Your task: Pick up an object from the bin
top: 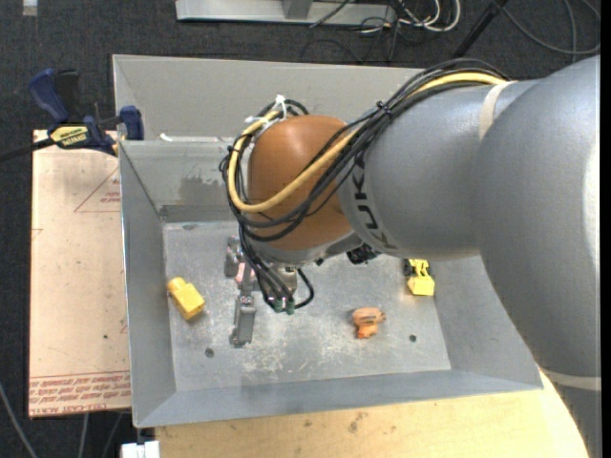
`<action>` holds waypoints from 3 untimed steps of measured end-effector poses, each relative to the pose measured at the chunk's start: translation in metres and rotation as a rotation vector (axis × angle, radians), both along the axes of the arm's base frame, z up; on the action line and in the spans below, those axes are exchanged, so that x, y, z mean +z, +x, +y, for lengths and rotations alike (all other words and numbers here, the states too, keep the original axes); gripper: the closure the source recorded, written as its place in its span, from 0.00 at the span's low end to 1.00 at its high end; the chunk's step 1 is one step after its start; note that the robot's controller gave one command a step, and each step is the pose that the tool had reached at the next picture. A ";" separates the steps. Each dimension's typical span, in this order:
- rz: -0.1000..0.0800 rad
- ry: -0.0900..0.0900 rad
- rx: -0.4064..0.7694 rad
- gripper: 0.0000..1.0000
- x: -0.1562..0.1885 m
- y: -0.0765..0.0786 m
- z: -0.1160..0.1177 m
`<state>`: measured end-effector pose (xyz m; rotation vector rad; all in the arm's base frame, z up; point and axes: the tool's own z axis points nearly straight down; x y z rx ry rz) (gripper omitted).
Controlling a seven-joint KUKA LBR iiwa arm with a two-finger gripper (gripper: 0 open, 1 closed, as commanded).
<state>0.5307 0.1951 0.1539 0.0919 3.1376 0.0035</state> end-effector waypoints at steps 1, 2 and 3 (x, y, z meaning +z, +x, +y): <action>0.000 -0.001 0.076 0.00 -0.044 0.011 0.018; 0.003 -0.001 0.158 0.00 -0.049 0.044 0.039; -0.001 -0.001 0.127 0.00 -0.063 0.049 0.047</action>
Offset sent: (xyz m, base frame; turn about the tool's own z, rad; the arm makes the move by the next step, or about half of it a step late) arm 0.0712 0.0554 -0.0453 -0.0865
